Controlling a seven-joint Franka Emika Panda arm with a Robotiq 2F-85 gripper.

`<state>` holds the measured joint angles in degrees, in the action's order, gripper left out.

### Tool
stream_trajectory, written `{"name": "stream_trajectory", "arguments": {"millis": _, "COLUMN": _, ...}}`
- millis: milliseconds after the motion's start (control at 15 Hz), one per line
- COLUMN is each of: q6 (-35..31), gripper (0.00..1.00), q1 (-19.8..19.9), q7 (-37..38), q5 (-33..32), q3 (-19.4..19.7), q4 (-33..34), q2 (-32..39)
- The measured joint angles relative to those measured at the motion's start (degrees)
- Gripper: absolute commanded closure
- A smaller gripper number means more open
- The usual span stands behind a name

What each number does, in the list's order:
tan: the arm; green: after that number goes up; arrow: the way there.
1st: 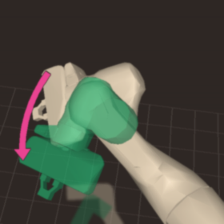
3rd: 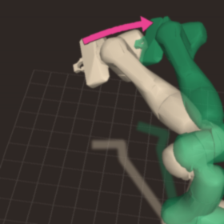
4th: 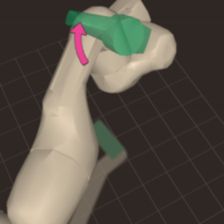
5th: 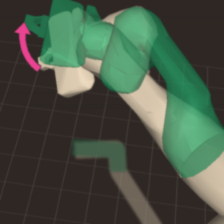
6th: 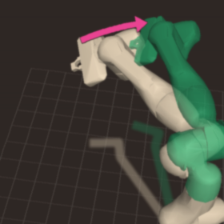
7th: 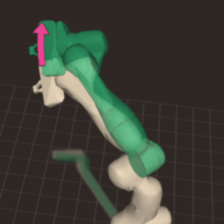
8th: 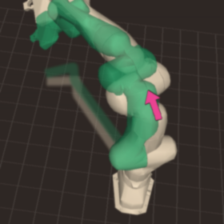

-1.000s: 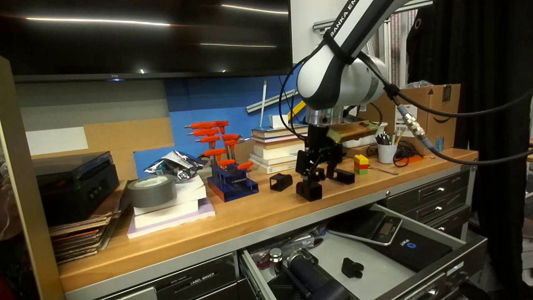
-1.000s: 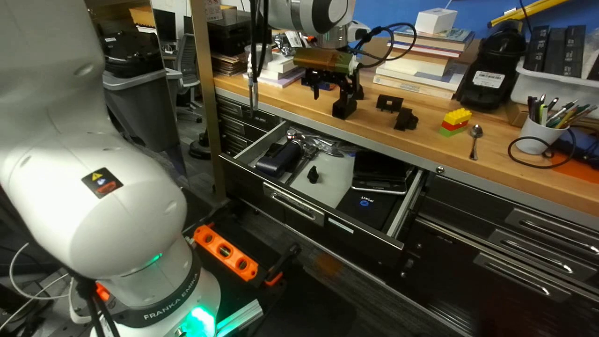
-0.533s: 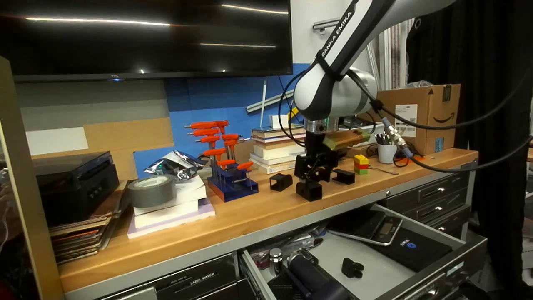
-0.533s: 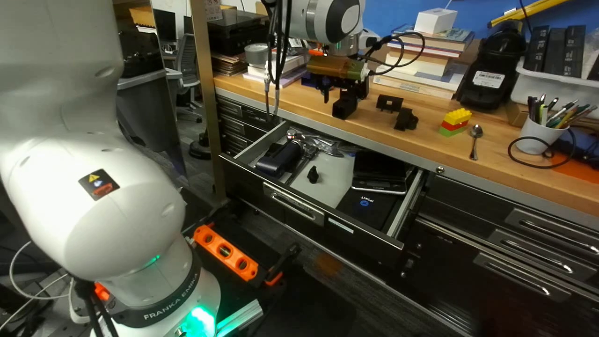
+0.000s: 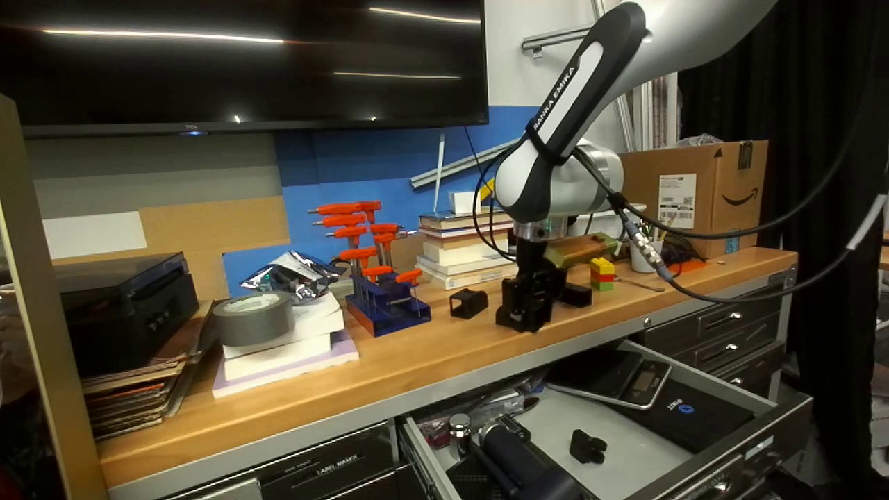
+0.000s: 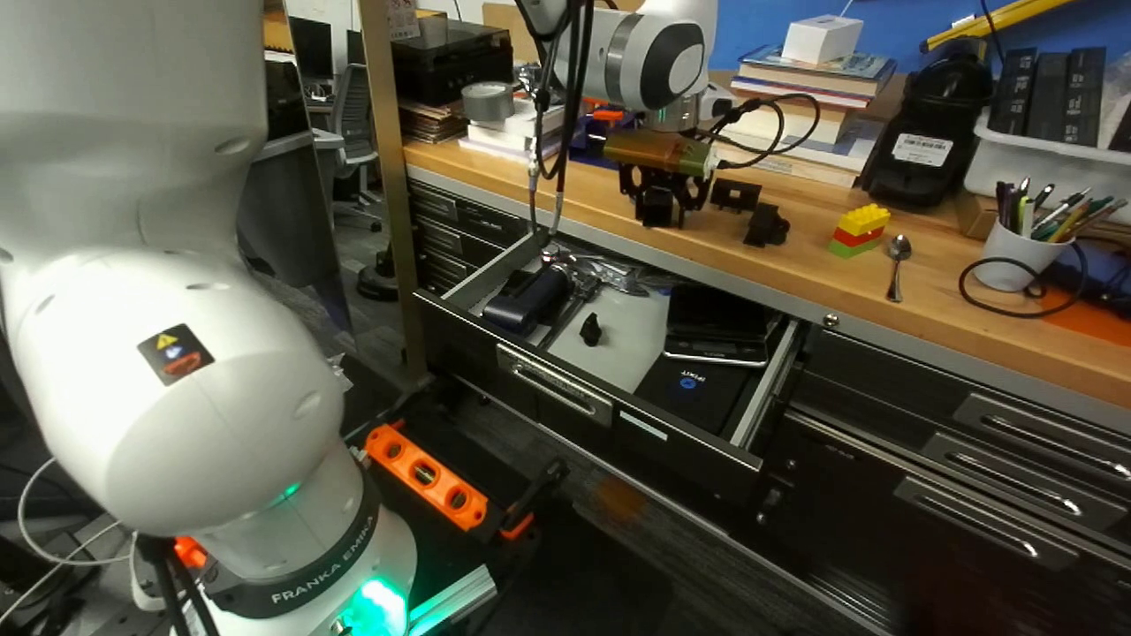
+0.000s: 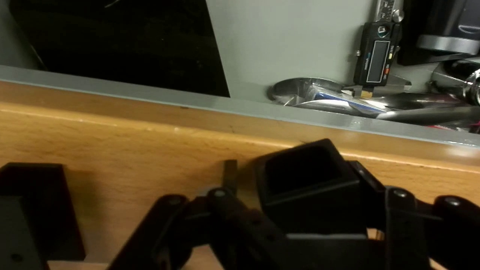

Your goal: Pick up the black objects from the countertop, put them in the drawer and close the drawer.

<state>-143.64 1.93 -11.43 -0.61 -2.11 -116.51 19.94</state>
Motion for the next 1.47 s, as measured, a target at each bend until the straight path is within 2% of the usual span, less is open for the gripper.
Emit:
{"name": "stream_trajectory", "arguments": {"millis": 133, "q6": -0.05, "gripper": 0.71, "q1": 0.07, "q7": -0.02, "q5": 0.01, "q3": -0.08, "q4": 0.9, "q2": 0.45}}
{"name": "stream_trajectory", "arguments": {"millis": 200, "q6": -0.06, "gripper": 0.75, "q1": 0.07, "q7": -0.02, "q5": 0.02, "q3": -0.13, "q4": 1.22, "q2": 0.53}}
{"name": "stream_trajectory", "arguments": {"millis": 467, "q6": 1.18, "gripper": 0.75, "q1": 0.08, "q7": -0.02, "q5": 0.48, "q3": -0.63, "q4": 1.61, "q2": 0.52}}
{"name": "stream_trajectory", "arguments": {"millis": 733, "q6": 5.11, "gripper": 0.75, "q1": 0.09, "q7": -1.18, "q5": 4.54, "q3": -1.89, "q4": -0.79, "q2": -2.2}}
{"name": "stream_trajectory", "arguments": {"millis": 1067, "q6": 8.54, "gripper": 0.75, "q1": -0.47, "q7": -0.71, "q5": 8.84, "q3": -2.62, "q4": -14.05, "q2": -12.77}}
{"name": "stream_trajectory", "arguments": {"millis": 1467, "q6": 8.15, "gripper": 0.75, "q1": -2.37, "q7": 5.0, "q5": 12.66, "q3": -2.55, "q4": -32.68, "q2": -24.36}}
